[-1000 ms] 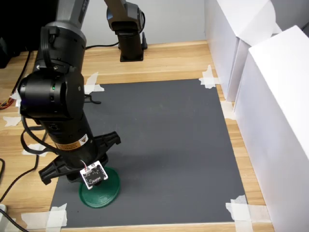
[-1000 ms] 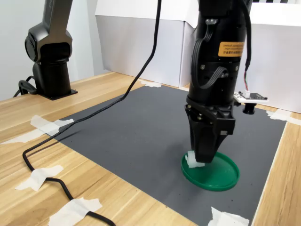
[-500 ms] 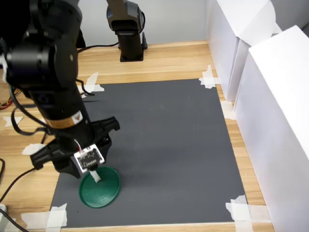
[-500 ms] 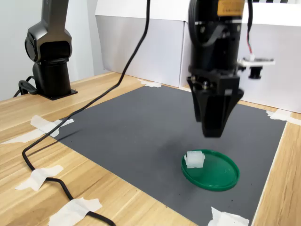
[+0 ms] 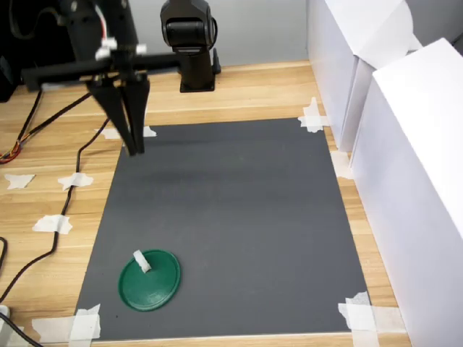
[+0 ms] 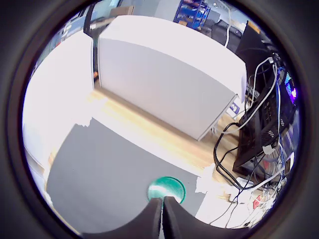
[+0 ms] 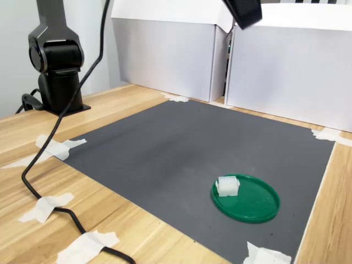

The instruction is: Grasp a white terminal and put it on the green lid.

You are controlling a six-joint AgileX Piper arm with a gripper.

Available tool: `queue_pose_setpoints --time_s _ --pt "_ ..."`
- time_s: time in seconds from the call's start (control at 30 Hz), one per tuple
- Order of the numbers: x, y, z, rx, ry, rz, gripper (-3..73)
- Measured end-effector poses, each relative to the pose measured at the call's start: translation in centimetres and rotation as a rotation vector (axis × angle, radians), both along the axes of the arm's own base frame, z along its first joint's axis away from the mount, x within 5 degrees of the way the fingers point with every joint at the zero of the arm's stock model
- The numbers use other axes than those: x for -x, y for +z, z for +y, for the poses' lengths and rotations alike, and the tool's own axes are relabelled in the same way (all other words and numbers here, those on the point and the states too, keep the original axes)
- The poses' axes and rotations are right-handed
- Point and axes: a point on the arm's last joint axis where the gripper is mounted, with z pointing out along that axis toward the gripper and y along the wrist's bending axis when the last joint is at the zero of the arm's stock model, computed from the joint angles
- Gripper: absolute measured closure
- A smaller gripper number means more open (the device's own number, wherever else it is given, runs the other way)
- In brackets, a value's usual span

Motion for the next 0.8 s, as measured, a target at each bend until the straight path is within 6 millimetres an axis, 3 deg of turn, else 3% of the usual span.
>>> queue_pose_setpoints --time_s 0.17,0.43,0.63,0.8 --pt "5.2 -0.7 0.7 -0.148 -0.051 -0.107 71.1" --pt "12.9 -4.1 1.1 -0.275 -0.128 -0.217 71.1" --pt "17.3 -6.0 0.9 -0.312 -0.178 -0.372 71.1" --pt "19.6 -8.0 0.8 -0.336 -0.202 -0.423 71.1"
